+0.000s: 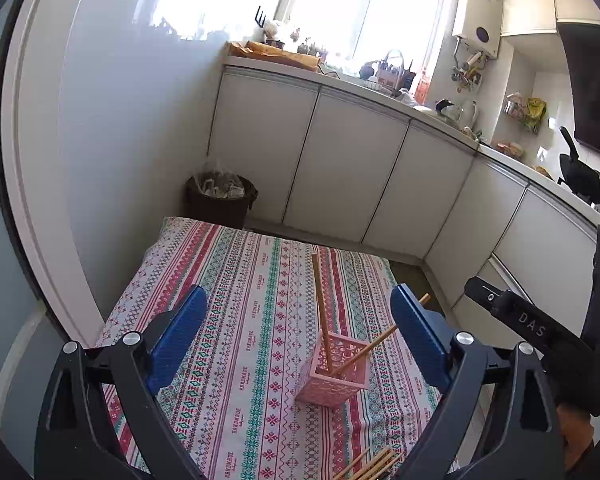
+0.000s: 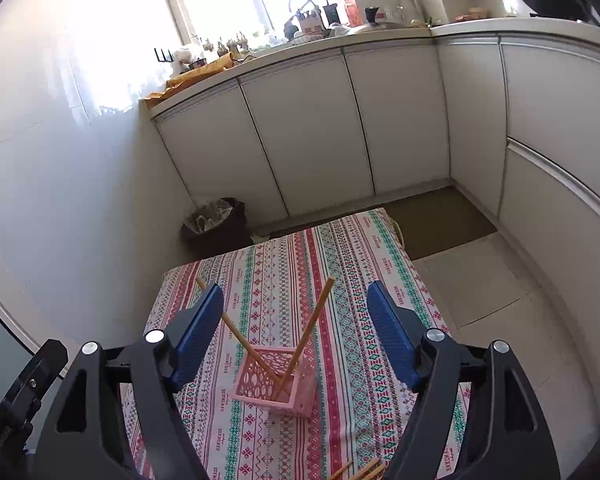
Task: Organize utensils
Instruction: 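Open both tools to release the chopsticks and pull back, then close the left tool on a chopstick from the pile and lift it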
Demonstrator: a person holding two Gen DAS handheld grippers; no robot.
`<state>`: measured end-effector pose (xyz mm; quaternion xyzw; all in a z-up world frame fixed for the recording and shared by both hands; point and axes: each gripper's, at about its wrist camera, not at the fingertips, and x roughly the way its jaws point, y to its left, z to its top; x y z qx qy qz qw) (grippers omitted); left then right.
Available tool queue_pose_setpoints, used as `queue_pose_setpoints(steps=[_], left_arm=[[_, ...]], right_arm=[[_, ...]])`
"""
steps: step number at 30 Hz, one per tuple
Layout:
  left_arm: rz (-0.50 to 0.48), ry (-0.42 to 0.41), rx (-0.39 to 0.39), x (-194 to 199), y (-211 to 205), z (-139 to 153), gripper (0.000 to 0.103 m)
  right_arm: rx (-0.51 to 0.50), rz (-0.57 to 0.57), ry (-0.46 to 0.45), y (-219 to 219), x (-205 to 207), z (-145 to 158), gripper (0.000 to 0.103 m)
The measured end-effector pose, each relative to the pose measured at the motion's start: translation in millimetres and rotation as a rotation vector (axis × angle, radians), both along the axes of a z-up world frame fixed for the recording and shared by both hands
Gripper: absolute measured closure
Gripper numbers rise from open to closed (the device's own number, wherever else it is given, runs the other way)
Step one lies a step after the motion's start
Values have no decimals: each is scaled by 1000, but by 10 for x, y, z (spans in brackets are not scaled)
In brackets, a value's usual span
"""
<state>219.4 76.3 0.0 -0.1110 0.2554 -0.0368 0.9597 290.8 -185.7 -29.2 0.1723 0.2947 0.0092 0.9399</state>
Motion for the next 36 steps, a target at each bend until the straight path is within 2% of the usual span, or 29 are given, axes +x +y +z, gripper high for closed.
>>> queue_pose_setpoints(steps=[3,7,11,14,16,19,23,25,27,29,32,36], left_arm=[[-30,42,23,26,-91,-87,7],[-97,138,82,100,-260,-247,7],[-204,312,162,204,-520,-530,7],[-324,470,163,239,-720,-782,7],[-372,553,191,242,-862,-929,7],[-403,631,259,237,-1048,-1118,7],[-447,712,228,281,-1170,-1349,7],[-444,750,255,323,-1250,-1511,7],[-437,780,298,348,-1325,-1667,13],[-450,826,328,362,-1397,-1828,28],[-454,866,329,395,-1443,-1996,36],[-448,906,312,479,-1445,-2148,47]], right_arm=[[43,-23,22,-137,-121,-86,12],[28,-55,101,-314,-320,-306,8],[-29,-68,228,-478,-550,-616,8],[-31,-97,317,-660,-757,-861,8],[-8,-107,368,-776,-900,-1009,8],[47,-140,417,-956,-1126,-1206,8],[174,-205,461,-1221,-1358,-1425,8],[209,-221,490,-1284,-1403,-1527,8],[205,-214,502,-1297,-1418,-1575,8],[192,-208,478,-1311,-1448,-1553,8],[185,-204,444,-1341,-1457,-1490,8],[221,-183,474,-1355,-1404,-1549,8]])
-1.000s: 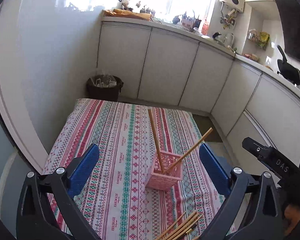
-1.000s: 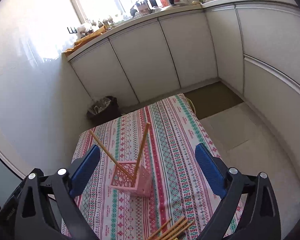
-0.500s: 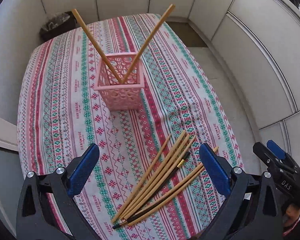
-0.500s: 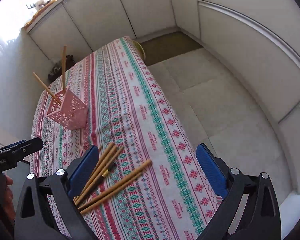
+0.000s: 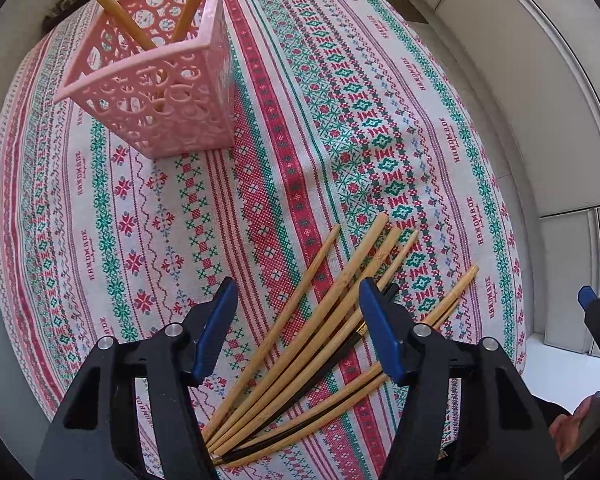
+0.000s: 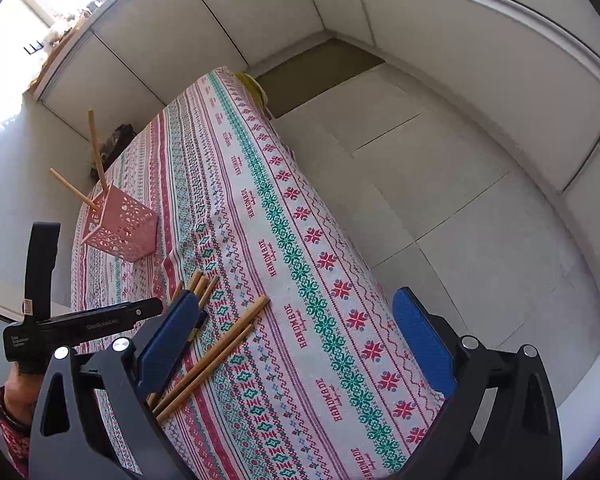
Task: Organize utensils
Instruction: 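Close the left tool on a chopstick from the pile and lift it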
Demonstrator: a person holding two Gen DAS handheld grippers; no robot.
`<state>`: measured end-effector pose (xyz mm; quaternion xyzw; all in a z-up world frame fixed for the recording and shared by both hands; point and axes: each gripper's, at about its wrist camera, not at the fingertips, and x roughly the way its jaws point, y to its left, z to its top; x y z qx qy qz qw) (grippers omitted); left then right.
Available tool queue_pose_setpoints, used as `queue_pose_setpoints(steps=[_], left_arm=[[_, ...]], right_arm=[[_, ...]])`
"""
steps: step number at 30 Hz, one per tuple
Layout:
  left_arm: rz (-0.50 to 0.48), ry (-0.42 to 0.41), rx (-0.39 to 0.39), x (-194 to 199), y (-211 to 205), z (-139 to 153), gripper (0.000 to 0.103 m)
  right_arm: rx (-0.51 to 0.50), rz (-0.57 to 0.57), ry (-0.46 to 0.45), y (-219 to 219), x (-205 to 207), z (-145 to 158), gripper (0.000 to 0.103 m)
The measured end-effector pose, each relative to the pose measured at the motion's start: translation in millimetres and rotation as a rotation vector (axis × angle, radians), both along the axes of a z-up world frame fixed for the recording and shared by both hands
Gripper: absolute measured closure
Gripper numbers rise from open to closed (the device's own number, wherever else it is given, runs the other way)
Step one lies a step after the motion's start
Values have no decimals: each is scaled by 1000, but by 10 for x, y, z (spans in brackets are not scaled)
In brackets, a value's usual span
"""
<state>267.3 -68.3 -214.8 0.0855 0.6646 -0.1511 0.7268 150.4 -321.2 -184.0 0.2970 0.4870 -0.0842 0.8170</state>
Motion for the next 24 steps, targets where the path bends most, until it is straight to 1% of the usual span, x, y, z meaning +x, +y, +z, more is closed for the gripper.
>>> queue_pose_setpoints(steps=[1,2,6,7,9,10,12,13,14,17,20,24], left_arm=[[4,4,3,27,1,-30,53],[10,10,-2,51,8,-55,56],[11,30,-1,131,20,-137,59],[9,30,-1,147,19,-149,62],[1,33,-8,184,22,-181,70],[-5,33,-10,192,-11,-202,76],[-25,34,-1,232,-21,-247,80],[-35,37,5,235,-63,-285,87],[-43,39,13,232,-119,-313,89],[-68,12,30,238,-193,-301,92],[-90,-28,33,195,-248,-291,93],[-75,-93,12,126,-221,-297,94]], right_arm=[[5,6,4,7,8,-9,8],[4,15,6,18,15,-10,8],[-4,24,1,50,26,-6,8],[-2,21,3,48,28,-8,8],[3,17,11,40,34,-18,8],[5,15,14,40,38,-27,8],[1,9,21,37,42,-35,8],[-1,6,23,38,42,-43,8],[-4,4,26,37,40,-43,8],[-6,0,38,46,51,-60,8],[9,-3,62,67,90,-107,8],[47,4,92,169,208,-180,8]])
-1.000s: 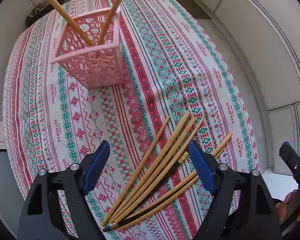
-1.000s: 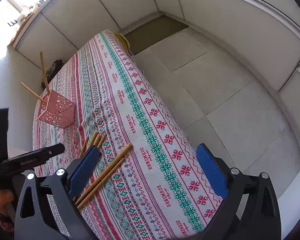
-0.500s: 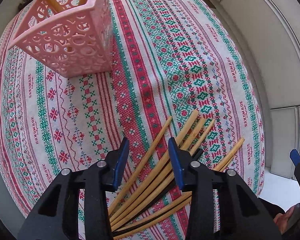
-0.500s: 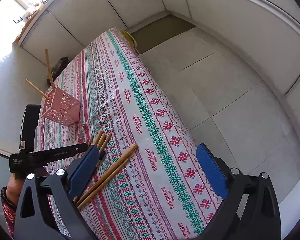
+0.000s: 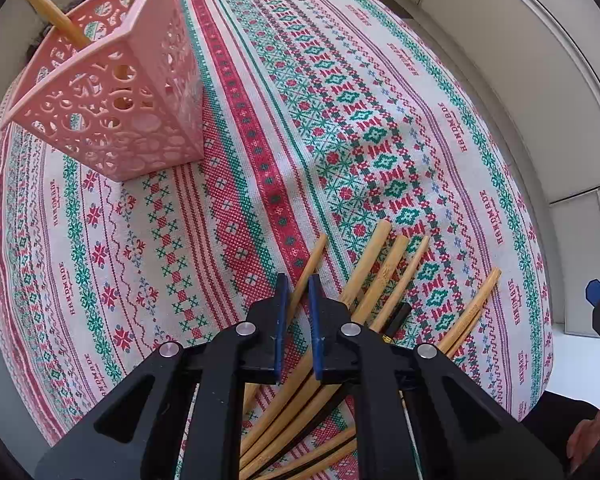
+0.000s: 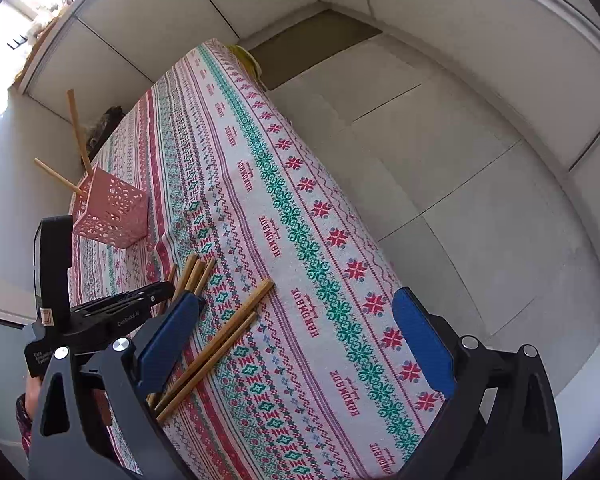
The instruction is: Organize utensils
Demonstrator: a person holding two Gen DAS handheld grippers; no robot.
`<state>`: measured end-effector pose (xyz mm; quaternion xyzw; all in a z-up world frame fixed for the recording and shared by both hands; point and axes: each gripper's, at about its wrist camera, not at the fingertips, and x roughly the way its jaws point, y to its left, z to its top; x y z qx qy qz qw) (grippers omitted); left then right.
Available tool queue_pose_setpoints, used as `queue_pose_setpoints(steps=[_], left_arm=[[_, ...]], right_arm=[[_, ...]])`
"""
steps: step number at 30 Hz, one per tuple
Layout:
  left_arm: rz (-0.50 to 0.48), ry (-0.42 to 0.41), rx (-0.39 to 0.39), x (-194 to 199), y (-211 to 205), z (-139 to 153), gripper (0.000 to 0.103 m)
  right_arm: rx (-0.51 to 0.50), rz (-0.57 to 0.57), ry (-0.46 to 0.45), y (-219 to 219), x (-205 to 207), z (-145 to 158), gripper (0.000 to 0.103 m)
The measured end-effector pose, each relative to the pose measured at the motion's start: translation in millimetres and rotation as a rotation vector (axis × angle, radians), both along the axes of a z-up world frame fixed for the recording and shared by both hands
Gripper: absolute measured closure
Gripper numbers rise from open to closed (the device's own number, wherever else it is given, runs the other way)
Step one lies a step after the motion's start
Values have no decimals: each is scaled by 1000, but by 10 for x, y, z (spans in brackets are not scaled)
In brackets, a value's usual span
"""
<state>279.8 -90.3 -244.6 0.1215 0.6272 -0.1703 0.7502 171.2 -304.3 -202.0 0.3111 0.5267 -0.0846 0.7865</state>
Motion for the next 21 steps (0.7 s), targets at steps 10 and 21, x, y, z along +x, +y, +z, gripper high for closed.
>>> queue_pose_setpoints(steps=[10,21], left_arm=[[66,-169,-151,-367,573,777,96],[109,-233,-219,-418,1108,1124,97]], right_arm=[[8,-11,132,323,417,-290,28],[-93,-70,215,598,660,-452,55]])
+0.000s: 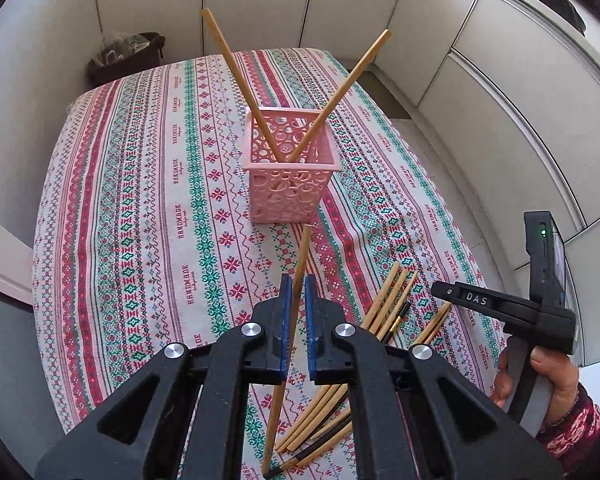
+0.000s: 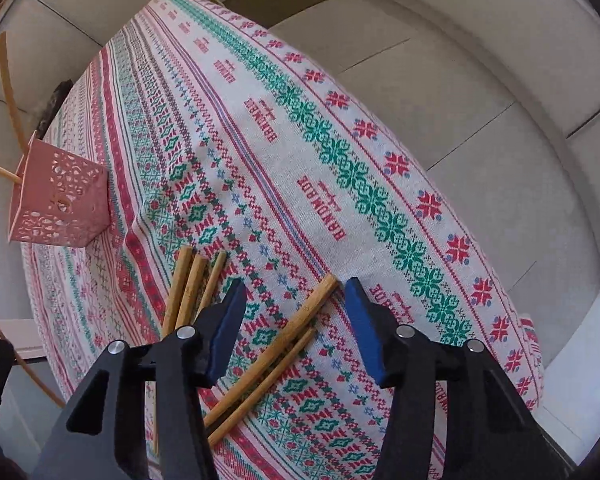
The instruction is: Organize utensils
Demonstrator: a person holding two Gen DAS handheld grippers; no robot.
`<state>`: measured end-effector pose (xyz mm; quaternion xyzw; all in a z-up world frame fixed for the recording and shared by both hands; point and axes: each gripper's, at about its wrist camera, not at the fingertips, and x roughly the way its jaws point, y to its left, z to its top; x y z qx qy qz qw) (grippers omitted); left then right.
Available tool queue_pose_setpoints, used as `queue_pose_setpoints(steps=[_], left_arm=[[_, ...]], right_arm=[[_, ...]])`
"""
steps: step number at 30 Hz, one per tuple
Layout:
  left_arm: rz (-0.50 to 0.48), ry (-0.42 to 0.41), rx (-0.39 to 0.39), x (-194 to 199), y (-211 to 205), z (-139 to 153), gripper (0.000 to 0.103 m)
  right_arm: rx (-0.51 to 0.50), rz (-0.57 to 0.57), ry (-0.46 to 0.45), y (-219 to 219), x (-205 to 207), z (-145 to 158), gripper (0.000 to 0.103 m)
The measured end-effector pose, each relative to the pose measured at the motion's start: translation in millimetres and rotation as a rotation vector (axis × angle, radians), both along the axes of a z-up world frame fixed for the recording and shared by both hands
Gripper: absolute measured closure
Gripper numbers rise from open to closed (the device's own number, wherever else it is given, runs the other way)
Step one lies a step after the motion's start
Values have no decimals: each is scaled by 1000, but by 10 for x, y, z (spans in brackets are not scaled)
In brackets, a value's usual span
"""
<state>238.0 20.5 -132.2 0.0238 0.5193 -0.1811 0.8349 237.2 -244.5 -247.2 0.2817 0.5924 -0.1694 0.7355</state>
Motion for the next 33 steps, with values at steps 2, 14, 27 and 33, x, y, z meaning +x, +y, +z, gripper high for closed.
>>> queue_pose_setpoints(steps=[2,14,27,33], left_arm=[[9,-3,-1,-11,56,9,97],[65,129,-76,135,379,-242,97],[110,268,106,698,-92,-1054,77],[59,195,199,661,-276,-1123,98]], right_arm=[[-54,6,3,106,30,11,55],[66,0,-150,109,-188,157,89],[137,-26,-188,-238,-306,212,89],[130,34,-233,-132,-256,342,89]])
